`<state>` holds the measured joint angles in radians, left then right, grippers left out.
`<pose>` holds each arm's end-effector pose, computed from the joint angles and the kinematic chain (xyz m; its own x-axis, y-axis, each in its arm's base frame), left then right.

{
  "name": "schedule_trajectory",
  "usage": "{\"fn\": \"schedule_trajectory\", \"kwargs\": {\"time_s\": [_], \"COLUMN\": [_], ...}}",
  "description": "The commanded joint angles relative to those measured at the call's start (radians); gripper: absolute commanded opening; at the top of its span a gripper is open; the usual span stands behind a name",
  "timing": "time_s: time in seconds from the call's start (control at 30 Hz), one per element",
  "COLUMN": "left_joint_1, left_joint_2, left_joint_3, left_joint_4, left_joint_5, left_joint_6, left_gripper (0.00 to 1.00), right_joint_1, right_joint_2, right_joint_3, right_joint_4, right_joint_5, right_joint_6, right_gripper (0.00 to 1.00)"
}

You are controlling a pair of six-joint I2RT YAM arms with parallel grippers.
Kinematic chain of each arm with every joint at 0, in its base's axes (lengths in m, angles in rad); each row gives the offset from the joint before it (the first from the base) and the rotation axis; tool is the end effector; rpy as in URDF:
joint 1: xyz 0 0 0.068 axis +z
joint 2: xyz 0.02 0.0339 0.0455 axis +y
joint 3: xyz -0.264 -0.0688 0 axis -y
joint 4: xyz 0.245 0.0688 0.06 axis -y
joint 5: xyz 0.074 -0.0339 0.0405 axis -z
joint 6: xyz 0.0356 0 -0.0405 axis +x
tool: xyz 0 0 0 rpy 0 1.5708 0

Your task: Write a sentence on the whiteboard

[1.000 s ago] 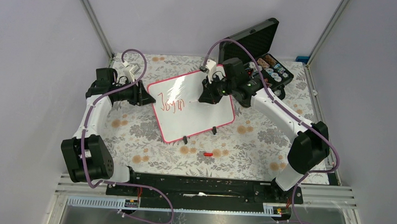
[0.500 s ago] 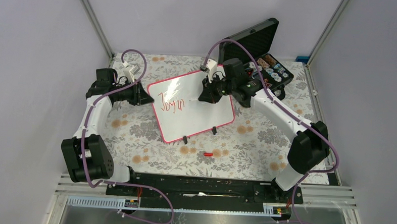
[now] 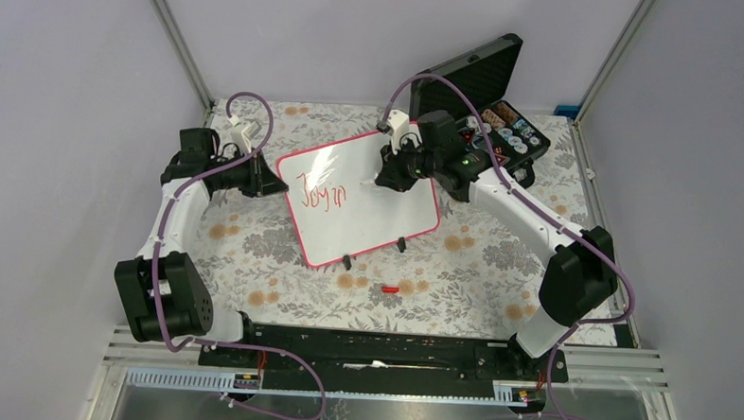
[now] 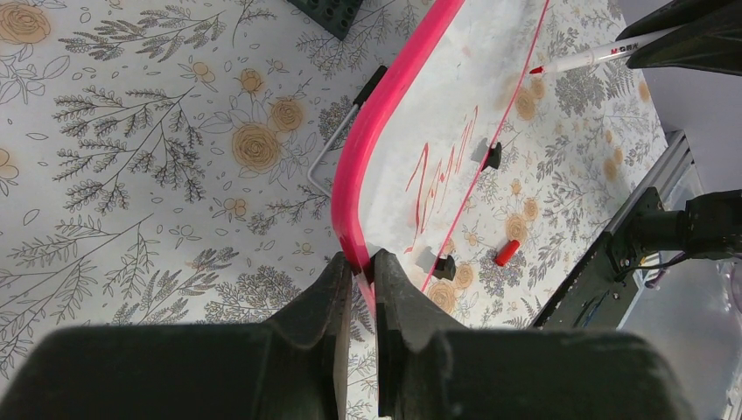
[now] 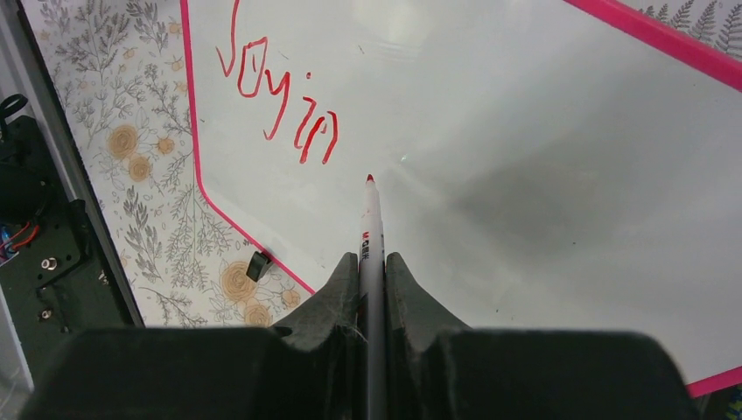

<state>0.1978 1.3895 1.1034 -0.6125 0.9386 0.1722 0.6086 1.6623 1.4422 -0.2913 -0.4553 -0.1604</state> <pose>0.2837 0.0276 0.2872 -0.6914 -0.0353 -0.7217 0.5023 0.6944 -0.5152 0.3100 0.2351 0.3296 -0.2641 -0.3589 -0.8952 -0.8816 0.4663 0.0732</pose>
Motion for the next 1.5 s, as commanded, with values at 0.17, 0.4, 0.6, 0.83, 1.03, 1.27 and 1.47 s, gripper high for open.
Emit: {"fn": "schedule_trajectory", "kwargs": {"time_s": [0.17,0.4,0.6,0.83,1.03,1.27,1.47], "left_joint_1": [-0.005,-0.005,-0.005,-0.006,-0.006,-0.006,-0.008], "left_joint_2": [0.0,-0.001,-0.001,-0.003,-0.006,-0.003,-0.004], "left_joint_3": [0.012,0.013,0.01,0.013,0.009,0.013,0.015], "left_joint_4": [0.053,0.053,0.053,0.053,0.053,0.053,0.053], "left_joint_5": [-0.004,-0.007,-0.007,-0.007,-0.009,-0.01,-0.01], "left_joint_6": [0.014,0.013,0.014,0.013,0.016,0.015,0.016], "left_gripper": [0.0,0.0,0.0,0.0,0.0,0.0,0.0], "right_joint_1": [0.016,0.022,0.021,0.021,0.022,0.031,0.047], "right_joint_2": [0.002,0.005,0.018,0.036,0.054,0.07,0.084], "right_joint_3": [0.014,0.01,0.015,0.034,0.049,0.071,0.076], "right_joint_4": [0.049,0.042,0.033,0.029,0.03,0.031,0.03], "right_joint_5": [0.032,0.042,0.067,0.084,0.09,0.085,0.086], "right_joint_6": [0.001,-0.008,-0.016,-0.016,-0.016,-0.013,-0.016], "right_gripper": [0.0,0.0,0.0,0.0,0.0,0.0,0.0]}}
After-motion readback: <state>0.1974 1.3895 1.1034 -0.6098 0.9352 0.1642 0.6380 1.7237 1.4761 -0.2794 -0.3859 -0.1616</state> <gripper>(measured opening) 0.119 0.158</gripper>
